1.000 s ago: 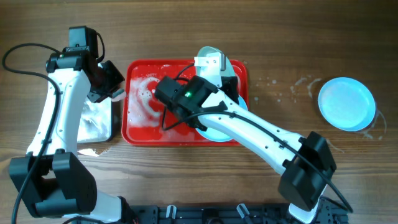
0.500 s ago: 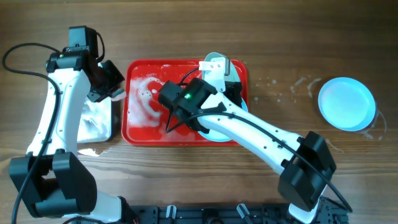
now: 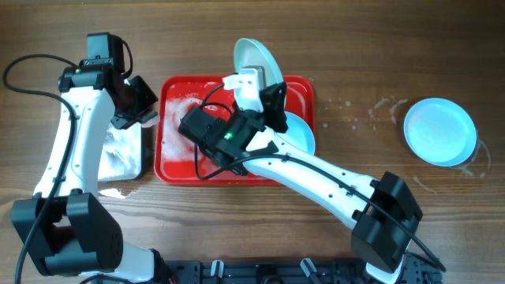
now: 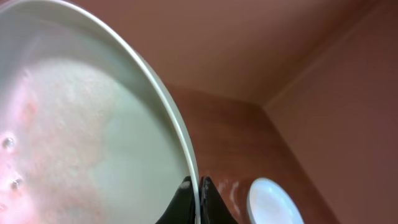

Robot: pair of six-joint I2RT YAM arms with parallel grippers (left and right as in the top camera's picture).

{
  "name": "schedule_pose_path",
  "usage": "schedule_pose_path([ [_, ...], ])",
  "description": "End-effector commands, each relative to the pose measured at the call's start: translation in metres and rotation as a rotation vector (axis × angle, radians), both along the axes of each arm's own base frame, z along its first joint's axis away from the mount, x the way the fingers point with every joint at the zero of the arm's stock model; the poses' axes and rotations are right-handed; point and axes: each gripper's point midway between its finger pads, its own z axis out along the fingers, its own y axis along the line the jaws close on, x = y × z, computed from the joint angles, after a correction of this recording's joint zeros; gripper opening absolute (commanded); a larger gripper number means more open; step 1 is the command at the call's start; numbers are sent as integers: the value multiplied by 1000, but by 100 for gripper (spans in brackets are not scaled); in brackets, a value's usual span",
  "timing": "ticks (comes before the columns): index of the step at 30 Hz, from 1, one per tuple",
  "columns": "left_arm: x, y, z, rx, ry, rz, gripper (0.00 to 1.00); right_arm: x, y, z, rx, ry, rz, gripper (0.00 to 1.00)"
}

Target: Clean dirty plates on tray and stack at the side

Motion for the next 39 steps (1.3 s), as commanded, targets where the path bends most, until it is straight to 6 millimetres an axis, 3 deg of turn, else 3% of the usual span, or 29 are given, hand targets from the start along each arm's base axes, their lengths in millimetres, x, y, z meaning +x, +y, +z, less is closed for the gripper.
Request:
schedule_pose_path([
  [1, 4, -2, 9, -4, -30, -21, 4, 4, -1, 28, -135, -87, -14, 4],
  [12, 5, -1, 9, -4, -33, -21, 4, 16, 22, -6, -6, 88, 81, 4],
  [16, 4, -2, 9, -4, -29, -21, 4, 21, 22, 1, -58, 79, 81, 4],
  [18, 4, -2, 9, -4, -29, -21, 4, 24, 4, 31, -187, -38, -17, 4],
  [19, 4, -2, 9, -5, -27, -21, 4, 29, -2, 37, -184, -59, -44, 4],
  [20, 4, -2, 9, -5, -27, -21, 4, 34, 1, 33, -167, -23, -19, 4],
  [22, 4, -2, 9, -4, -29, -21, 4, 41, 31, -10, -106, 216, 189, 4],
  [23, 4, -2, 9, -4, -29, -21, 4, 40, 34, -17, -93, 243, 207, 5],
  [26, 4, -2, 9, -4, -28, -21, 4, 43, 10, 13, -152, 73, 55, 4],
  [29, 4, -2, 9, -4, -29, -21, 4, 41, 41, -23, -90, 253, 242, 4],
  [31, 4, -2, 9, -5, -28, -21, 4, 42, 17, 0, -153, 115, 93, 4],
  [32, 4, -2, 9, -5, -28, -21, 4, 44, 14, 1, -135, 97, 77, 4],
  [34, 4, -1, 9, -4, -30, -21, 4, 42, 35, -25, -115, 247, 219, 4],
  [37, 3, -2, 9, -5, -26, -21, 4, 41, 17, -7, -131, 128, 102, 5],
  [38, 3, -2, 9, -5, -25, -22, 4, 42, 20, -10, -91, 133, 115, 4],
  [39, 3, -2, 9, -6, -26, -22, 4, 40, 37, -31, -68, 254, 228, 4],
])
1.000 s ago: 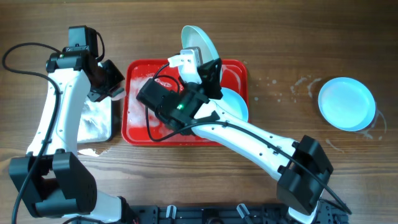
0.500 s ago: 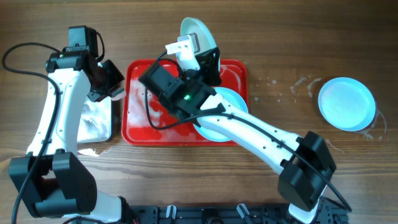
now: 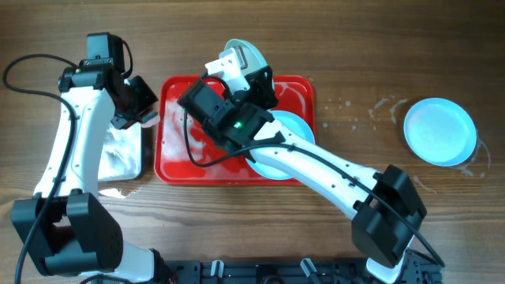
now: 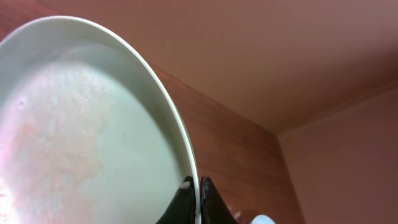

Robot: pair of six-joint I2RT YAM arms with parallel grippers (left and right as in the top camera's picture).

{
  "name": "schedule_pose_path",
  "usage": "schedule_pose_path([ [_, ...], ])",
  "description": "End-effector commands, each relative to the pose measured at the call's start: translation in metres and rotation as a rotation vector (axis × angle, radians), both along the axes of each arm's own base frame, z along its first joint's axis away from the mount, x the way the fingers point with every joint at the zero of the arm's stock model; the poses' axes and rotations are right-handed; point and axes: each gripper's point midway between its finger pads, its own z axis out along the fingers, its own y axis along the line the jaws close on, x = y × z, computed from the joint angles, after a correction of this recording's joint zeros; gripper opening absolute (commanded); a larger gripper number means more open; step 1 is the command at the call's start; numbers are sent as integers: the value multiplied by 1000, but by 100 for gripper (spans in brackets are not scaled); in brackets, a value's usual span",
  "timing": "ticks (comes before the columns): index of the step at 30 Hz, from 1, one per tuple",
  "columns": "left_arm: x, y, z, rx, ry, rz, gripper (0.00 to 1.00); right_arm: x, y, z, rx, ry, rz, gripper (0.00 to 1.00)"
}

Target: Clean dirty plates on tray and stack at the side

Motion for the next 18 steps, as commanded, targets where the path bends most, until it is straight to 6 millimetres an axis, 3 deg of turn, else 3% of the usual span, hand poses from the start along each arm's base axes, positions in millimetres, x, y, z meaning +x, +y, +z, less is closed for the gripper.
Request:
schedule_pose_path([
  [1, 5, -2, 9, -4, -32, -22, 4, -5, 16, -20, 30, 119, 98, 4],
  [3, 4, -2, 9, -4, -31, -22, 4, -4, -1, -6, 22, 15, -2, 4],
  [5, 4, -2, 9, -5, -28, -22, 4, -4, 12, -21, 103, 89, 56, 4],
  [6, 5, -2, 9, -4, -32, -22, 4, -5, 15, -24, 54, 129, 91, 4],
  [8, 5, -2, 10, -4, -35, -22, 4, -3, 2, -12, 61, 38, 8, 4],
  [10, 5, -2, 9, -4, -34, -22, 4, -3, 14, -23, 101, 112, 73, 4],
  [12, 7, -2, 10, -3, -43, -22, 4, -1, -7, -6, 20, 26, -10, 4],
  [14, 8, -2, 10, -3, -45, -22, 4, -1, -1, -16, 103, 65, 12, 4],
  [15, 8, -2, 10, -3, -45, -22, 4, -5, 14, -34, 117, 191, 105, 4],
  [16, 8, -2, 10, -3, -45, -22, 4, -8, 12, -37, 103, 211, 105, 4],
  [17, 7, -2, 10, -3, -42, -22, 4, -6, -7, -26, 80, 121, 6, 4],
  [18, 7, -2, 10, -4, -41, -22, 4, -4, -14, -23, 116, 79, -39, 4],
])
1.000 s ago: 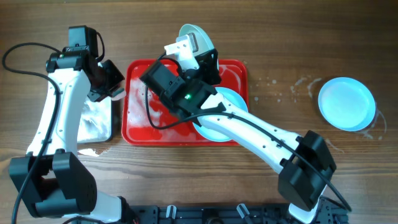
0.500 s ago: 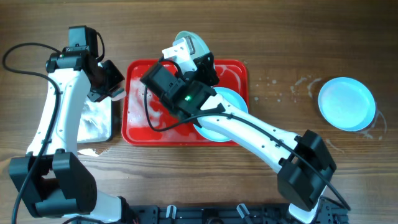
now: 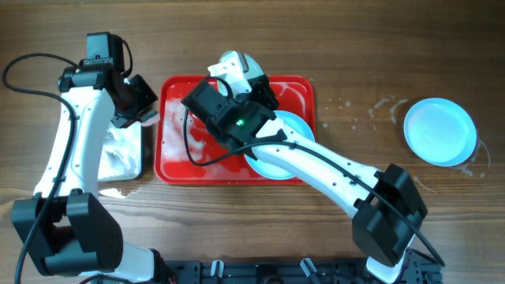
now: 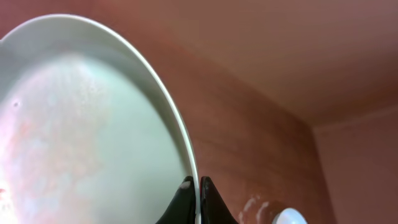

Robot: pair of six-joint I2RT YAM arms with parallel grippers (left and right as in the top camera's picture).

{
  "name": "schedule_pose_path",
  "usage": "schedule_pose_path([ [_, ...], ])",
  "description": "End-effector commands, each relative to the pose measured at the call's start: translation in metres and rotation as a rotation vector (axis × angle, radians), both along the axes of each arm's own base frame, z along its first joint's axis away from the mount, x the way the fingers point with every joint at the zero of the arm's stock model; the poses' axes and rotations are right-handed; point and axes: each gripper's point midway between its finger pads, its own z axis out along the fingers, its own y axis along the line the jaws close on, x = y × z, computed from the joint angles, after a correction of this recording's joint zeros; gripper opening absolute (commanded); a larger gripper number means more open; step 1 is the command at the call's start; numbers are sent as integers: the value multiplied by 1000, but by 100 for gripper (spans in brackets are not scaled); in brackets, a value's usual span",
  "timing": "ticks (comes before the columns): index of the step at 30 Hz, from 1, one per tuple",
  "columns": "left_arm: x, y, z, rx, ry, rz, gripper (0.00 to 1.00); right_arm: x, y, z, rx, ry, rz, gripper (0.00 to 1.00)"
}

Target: Clean dirty plates on tray and stack at the side

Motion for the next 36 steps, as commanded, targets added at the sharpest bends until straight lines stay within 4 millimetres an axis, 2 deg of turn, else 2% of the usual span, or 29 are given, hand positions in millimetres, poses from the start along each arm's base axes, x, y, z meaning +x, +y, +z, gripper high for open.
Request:
schedule_pose_path([
  [1, 3, -2, 9, -5, -27, -21, 4, 3, -15, 3, 113, -45, -97, 4],
  [3, 4, -2, 9, -4, -31, -21, 4, -3, 9, -23, 164, 138, 40, 4],
  [4, 5, -2, 9, -4, -32, -21, 4, -3, 7, -23, 151, 136, 32, 4],
  [5, 4, -2, 9, -4, -31, -21, 4, 1, -5, -17, 150, 80, -30, 4],
  [6, 5, -2, 9, -4, -31, -21, 4, 3, -8, -14, 203, 55, -68, 4],
  [9, 5, -2, 9, -3, -35, -21, 4, -3, 24, -36, 331, 241, 80, 4],
  [11, 5, -2, 9, -4, -34, -21, 4, 9, -6, -19, 247, 101, -41, 4],
  [12, 5, -2, 9, -4, -33, -21, 4, 13, -13, -11, 260, 59, -78, 4],
  [14, 5, -2, 9, -4, -34, -21, 4, 12, -3, -16, 327, 115, -35, 4],
  [15, 5, -2, 9, -3, -34, -21, 4, 7, 11, -25, 355, 190, 32, 4],
  [16, 5, -2, 9, -3, -34, -21, 4, 5, 8, -26, 321, 185, 24, 4],
  [18, 5, -2, 9, -4, -34, -21, 4, 13, -24, -4, 211, 22, -105, 4],
  [19, 5, -2, 9, -4, -34, -21, 4, 16, -31, 2, 235, -10, -140, 4],
  [22, 5, -2, 9, -3, -34, -22, 4, 9, -4, -21, 347, 178, -10, 4],
  [23, 5, -2, 9, -4, -34, -21, 4, 9, -19, -16, 256, 125, -60, 5],
  [25, 5, -2, 9, -4, -34, -21, 4, 14, -40, -1, 227, 18, -154, 4],
  [26, 5, -2, 9, -4, -34, -21, 4, 17, -41, -1, 264, 27, -159, 4],
  [28, 5, -2, 9, -4, -33, -22, 4, 12, -19, -20, 394, 182, -67, 4],
  [29, 5, -2, 9, -4, -32, -21, 4, 10, -15, -25, 382, 215, -42, 4],
  [32, 5, -2, 9, -4, -32, -21, 4, 16, -44, -8, 252, 79, -147, 4],
  [34, 5, -2, 9, -4, -32, -21, 4, 20, -51, -1, 300, 61, -168, 4],
  [36, 5, -2, 9, -4, -32, -21, 4, 16, -28, -15, 414, 185, -80, 4],
])
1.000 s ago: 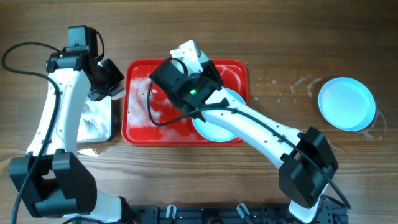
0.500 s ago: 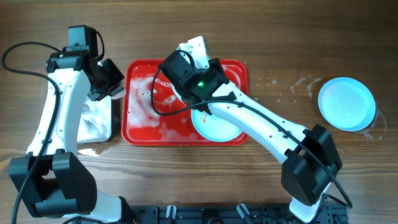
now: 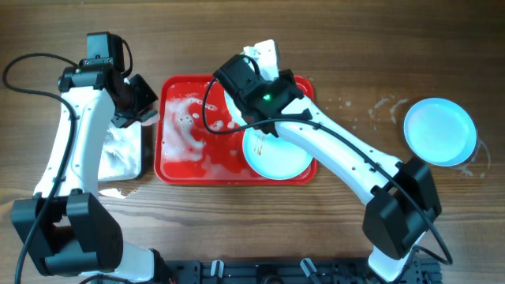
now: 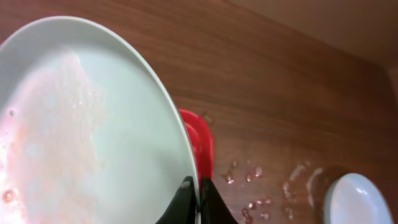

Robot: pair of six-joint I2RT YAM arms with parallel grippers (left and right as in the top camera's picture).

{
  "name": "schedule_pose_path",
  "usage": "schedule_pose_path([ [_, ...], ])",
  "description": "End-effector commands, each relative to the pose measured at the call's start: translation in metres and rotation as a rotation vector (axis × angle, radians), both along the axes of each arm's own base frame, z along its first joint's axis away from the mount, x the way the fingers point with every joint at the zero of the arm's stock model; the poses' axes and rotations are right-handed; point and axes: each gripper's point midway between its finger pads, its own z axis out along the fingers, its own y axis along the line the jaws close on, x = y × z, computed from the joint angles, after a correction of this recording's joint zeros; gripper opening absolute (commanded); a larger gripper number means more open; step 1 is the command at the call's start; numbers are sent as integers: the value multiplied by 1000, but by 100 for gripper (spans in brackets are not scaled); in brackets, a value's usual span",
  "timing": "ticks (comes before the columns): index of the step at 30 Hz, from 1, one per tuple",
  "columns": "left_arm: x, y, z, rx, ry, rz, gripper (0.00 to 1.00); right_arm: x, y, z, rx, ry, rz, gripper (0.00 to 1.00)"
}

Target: Clean dirty plates on tray and stack at the side

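Observation:
My right gripper [image 4: 194, 182] is shut on the rim of a pale plate [image 4: 93, 124] whose inner face carries soapy foam. The plate tilts over the far right part of the red tray [image 3: 175, 162]. The tray's corner [image 4: 202, 140] shows just past the plate's rim. In the overhead view the gripper's body covers most of that plate. A second pale blue plate [image 3: 278, 154] lies flat in the tray's right half. The left gripper [image 3: 132, 99] hangs left of the tray, its fingers hidden.
A light blue plate [image 3: 440, 130] rests alone on the wood at the far right, with water drops [image 3: 351, 106] between it and the tray. A white foamy pad [image 3: 122, 150] lies under the left arm. Foam covers the tray's left half.
My right gripper has moved right along the tray's far edge with the plate. It now tips downward, so table and tray corner show behind the plate instead of wall. The left arm is unchanged.
My right gripper first held the soapy plate on edge over the tray's far side. Then it was further left with the plate raised toward the wall, and stayed so. Now it is at the far right part of the tray, tipped down. The left arm never moved.

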Motion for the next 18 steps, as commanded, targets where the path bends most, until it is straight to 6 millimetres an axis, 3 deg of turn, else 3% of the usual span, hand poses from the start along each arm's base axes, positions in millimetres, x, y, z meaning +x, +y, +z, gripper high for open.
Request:
schedule_pose_path([
  [1, 4, -2, 9, -4, -28, -22, 4, -6, 16, 4, 147, 61, 72, 4],
  [3, 4, -2, 9, -4, -28, -22, 4, -6, 8, 9, 42, 19, 55, 4],
  [5, 4, -2, 9, -4, -28, -22, 4, 1, -11, 28, -44, -85, -23, 4],
  [6, 4, -2, 9, -4, -28, -22, 4, 4, -14, 31, -25, -100, -37, 4],
  [8, 3, -2, 9, -4, -27, -22, 4, 8, -6, 25, 79, -56, -8, 4],
  [10, 3, -2, 9, -4, -23, -22, 4, 2, 15, 10, 203, 48, 70, 4],
  [11, 2, -2, 8, -5, -21, -22, 4, -1, 18, 4, 194, 72, 89, 4],
  [15, 3, -2, 9, -5, -23, -22, 4, 0, -2, 17, 21, -26, 17, 4],
  [18, 2, -2, 8, -5, -22, -22, 4, 9, -13, 23, 102, -39, -26, 4],
])
